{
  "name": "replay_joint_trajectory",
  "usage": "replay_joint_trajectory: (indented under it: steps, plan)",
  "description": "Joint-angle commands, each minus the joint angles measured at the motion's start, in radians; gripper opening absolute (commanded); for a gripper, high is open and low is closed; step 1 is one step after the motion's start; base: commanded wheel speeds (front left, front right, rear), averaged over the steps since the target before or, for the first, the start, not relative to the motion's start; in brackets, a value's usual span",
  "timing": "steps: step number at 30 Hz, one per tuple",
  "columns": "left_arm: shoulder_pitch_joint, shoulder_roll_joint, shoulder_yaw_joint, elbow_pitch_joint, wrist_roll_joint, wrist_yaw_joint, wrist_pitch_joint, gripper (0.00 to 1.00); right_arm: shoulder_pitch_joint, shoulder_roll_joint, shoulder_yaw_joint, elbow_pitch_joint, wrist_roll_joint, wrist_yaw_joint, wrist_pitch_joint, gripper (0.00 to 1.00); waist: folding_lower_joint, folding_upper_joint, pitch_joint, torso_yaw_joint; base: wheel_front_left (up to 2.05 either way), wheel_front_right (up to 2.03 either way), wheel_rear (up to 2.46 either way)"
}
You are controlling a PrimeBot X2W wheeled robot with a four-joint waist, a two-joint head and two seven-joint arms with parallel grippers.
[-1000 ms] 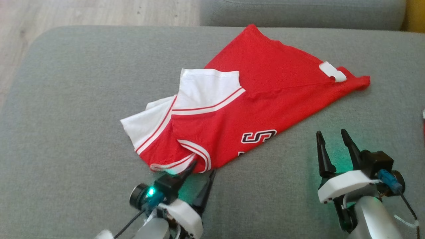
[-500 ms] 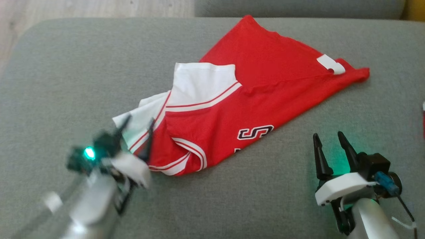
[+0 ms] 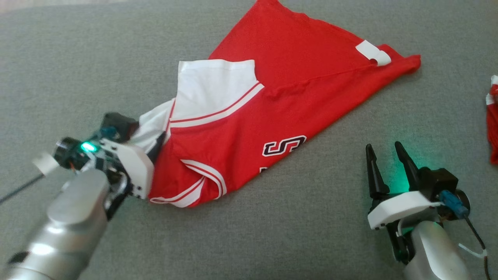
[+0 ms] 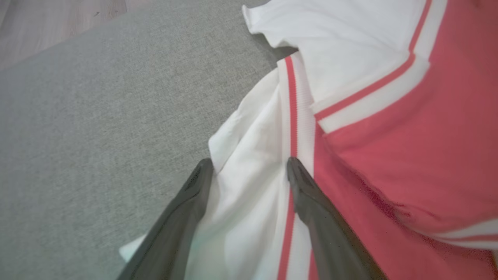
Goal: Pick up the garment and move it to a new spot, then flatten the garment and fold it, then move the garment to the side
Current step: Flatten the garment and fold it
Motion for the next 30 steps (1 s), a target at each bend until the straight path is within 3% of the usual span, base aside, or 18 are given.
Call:
replay_joint_trajectory:
  steps: [1,2,3,4,5,6,9,22,23,24,30]
  plan:
    - [-0.059,0.067,0.011,-0.004,-0.012,0.002,0.007,1.00,-0.038,0.001,0.027,-0.032,0.006,-0.001,-0.011,1.00,-0.0001,0.0000,0.008,-0.008,0.00,0.00,0.00]
    - [-0.062,0.072,0.005,0.003,-0.018,0.002,0.006,1.00,-0.040,0.001,0.027,-0.033,0.007,-0.001,-0.011,1.00,-0.0001,0.0000,0.010,-0.009,0.00,0.00,0.00]
    - [-0.065,0.075,-0.002,0.011,-0.022,0.002,0.006,0.90,-0.041,0.001,0.026,-0.035,0.007,-0.001,-0.011,1.00,-0.0001,0.0000,0.011,-0.011,0.00,0.00,0.00]
    - [-0.068,0.077,-0.007,0.018,-0.026,0.002,0.004,0.25,-0.042,0.001,0.025,-0.036,0.007,-0.001,-0.011,1.00,-0.0001,0.0000,0.013,-0.012,0.00,0.00,0.00]
    - [-0.068,0.077,-0.007,0.018,-0.026,0.002,0.004,0.25,-0.042,0.001,0.025,-0.036,0.007,-0.001,-0.011,1.00,-0.0001,0.0000,0.013,-0.012,0.00,0.00,0.00]
    - [-0.072,0.080,-0.013,0.025,-0.026,0.002,0.001,0.00,-0.044,0.001,0.024,-0.038,0.007,-0.001,-0.011,1.00,-0.0001,0.0000,0.014,-0.012,0.00,0.00,0.00]
    - [-0.099,0.095,-0.015,0.044,-0.025,0.006,-0.022,0.00,-0.047,0.001,0.021,-0.042,0.006,-0.001,-0.011,1.00,-0.0001,0.0000,0.018,-0.013,0.00,0.00,0.00]
    - [-0.324,0.183,0.006,0.116,0.070,0.111,-0.134,0.00,-0.080,0.001,0.038,-0.053,0.011,-0.001,-0.011,1.00,-0.0001,0.0000,0.076,-0.057,0.00,0.00,0.00]
    - [-0.331,0.183,0.007,0.125,0.070,0.116,-0.134,0.46,-0.082,0.001,0.037,-0.053,0.012,-0.001,-0.011,1.00,-0.0001,0.0000,0.081,-0.060,0.00,0.00,0.00]
    - [-0.338,0.181,0.007,0.133,0.071,0.120,-0.134,1.00,-0.083,0.001,0.036,-0.053,0.012,-0.001,-0.011,1.00,-0.0001,0.0000,0.086,-0.063,0.00,0.00,0.00]
    - [-0.376,0.150,0.008,0.135,0.066,0.119,-0.175,1.00,-0.088,0.001,0.030,-0.050,0.014,-0.001,-0.011,1.00,-0.0001,0.0000,0.097,-0.069,0.00,0.00,0.00]
